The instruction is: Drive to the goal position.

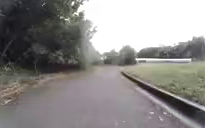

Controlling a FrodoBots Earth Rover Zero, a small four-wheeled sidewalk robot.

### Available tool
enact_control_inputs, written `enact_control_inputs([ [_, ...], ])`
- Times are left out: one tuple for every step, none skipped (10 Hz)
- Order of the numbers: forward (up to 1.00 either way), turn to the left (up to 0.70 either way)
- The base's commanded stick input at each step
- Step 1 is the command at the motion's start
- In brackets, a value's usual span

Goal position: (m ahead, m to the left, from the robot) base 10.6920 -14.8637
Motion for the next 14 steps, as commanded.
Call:
enact_control_inputs([
  [1.00,0.09],
  [1.00,0.04],
  [1.00,0.03],
  [1.00,0.04],
  [1.00,0.00],
  [1.00,0.00],
  [1.00,0.00],
  [1.00,-0.01],
  [1.00,-0.02],
  [1.00,-0.02],
  [1.00,-0.02],
  [1.00,-0.03],
  [1.00,-0.03],
  [1.00,-0.03],
])
